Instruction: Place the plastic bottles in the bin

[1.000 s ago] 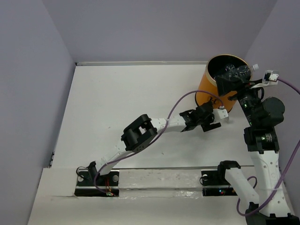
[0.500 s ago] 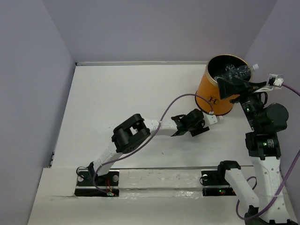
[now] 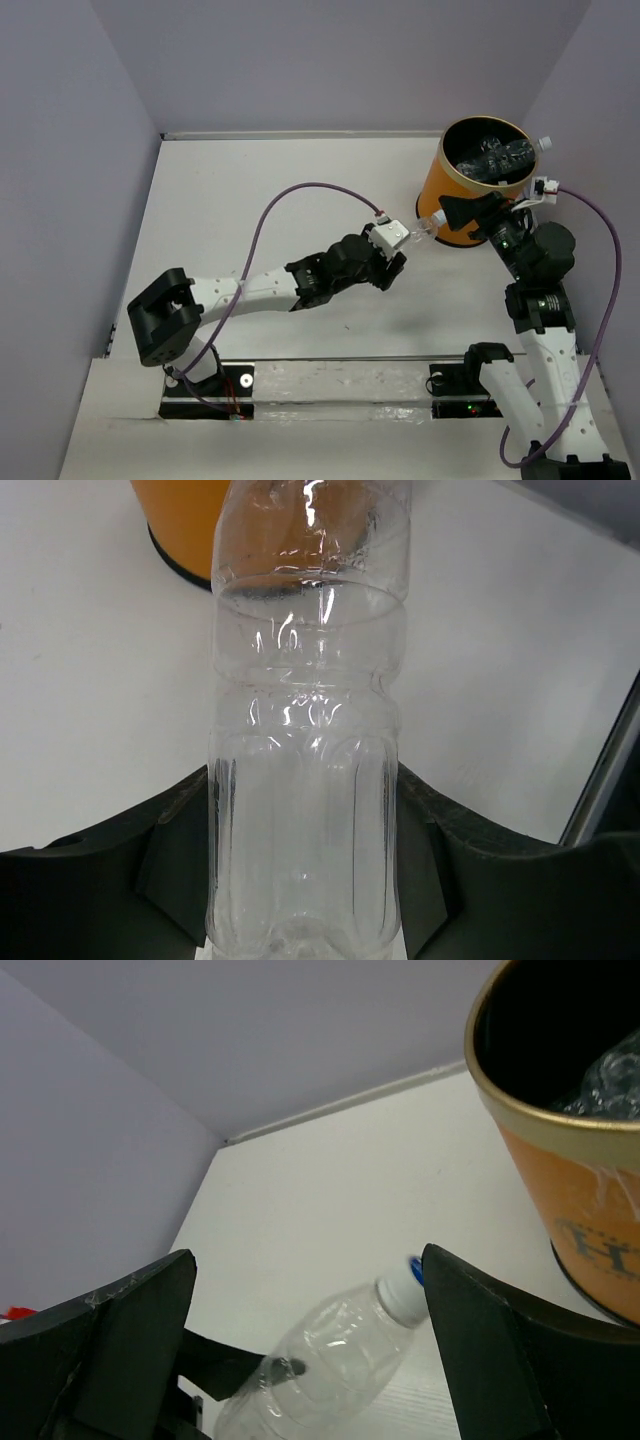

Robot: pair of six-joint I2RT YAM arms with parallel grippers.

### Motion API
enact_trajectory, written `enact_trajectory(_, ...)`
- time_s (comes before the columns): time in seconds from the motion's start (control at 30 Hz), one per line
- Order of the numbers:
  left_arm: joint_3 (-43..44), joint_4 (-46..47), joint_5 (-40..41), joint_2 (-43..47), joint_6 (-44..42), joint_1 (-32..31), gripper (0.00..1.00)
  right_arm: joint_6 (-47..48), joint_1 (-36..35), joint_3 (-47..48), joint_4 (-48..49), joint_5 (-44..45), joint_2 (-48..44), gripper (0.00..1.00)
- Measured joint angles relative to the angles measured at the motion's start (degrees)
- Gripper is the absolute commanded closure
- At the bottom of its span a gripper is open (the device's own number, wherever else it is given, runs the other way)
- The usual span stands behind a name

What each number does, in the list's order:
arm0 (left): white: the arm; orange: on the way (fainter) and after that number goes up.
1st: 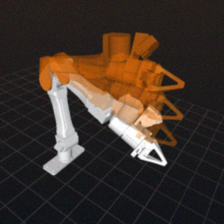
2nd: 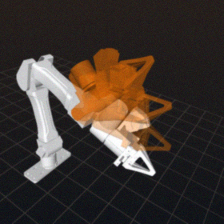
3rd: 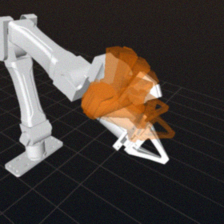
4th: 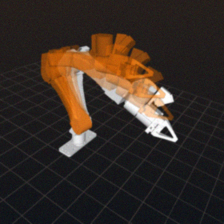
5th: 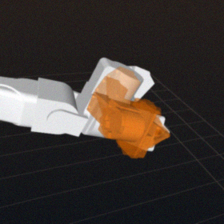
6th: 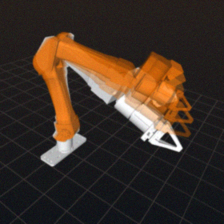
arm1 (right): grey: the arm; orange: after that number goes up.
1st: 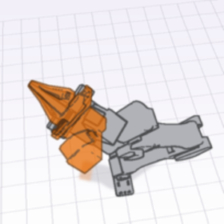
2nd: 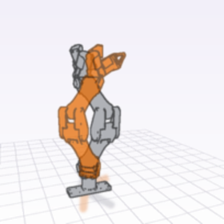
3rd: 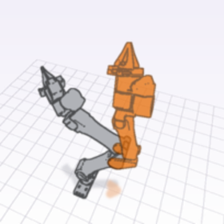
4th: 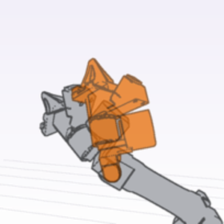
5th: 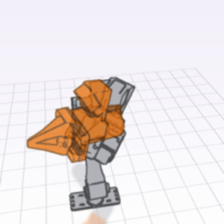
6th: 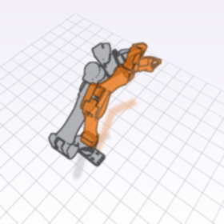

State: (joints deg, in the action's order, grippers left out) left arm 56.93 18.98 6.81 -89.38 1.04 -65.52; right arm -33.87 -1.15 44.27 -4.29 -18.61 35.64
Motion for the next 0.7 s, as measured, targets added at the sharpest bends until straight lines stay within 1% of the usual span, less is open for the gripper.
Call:
enact_trajectory(0.1,-0.76,2.93,-0.04,3.39,3.76,0.0,0.53,-2.12,0.0,-2.84,-0.13,-1.64,-0.04,0.0)
enact_trajectory(0.33,-4.92,5.11,-0.57,5.73,7.52,0.0,0.53,-6.12,0.0,-7.91,0.04,-5.05,0.24,0.0)
enact_trajectory(0.47,-5.73,5.49,-1.7,6.73,8.07,0.0,0.53,-9.4,0.0,-10.21,3.67,-10.49,3.41,0.0)
enact_trajectory(0.6,-5.95,6.36,-2.49,8.41,8.59,0.0,0.53,-12.0,-0.39,-10.69,6.73,-13.6,7.32,0.01)
enact_trajectory(0.7,-6.43,6.67,-2.93,9.46,8.74,0.0,0.52,-13.42,-1.33,-10.86,10.05,-14.88,8.0,0.3)
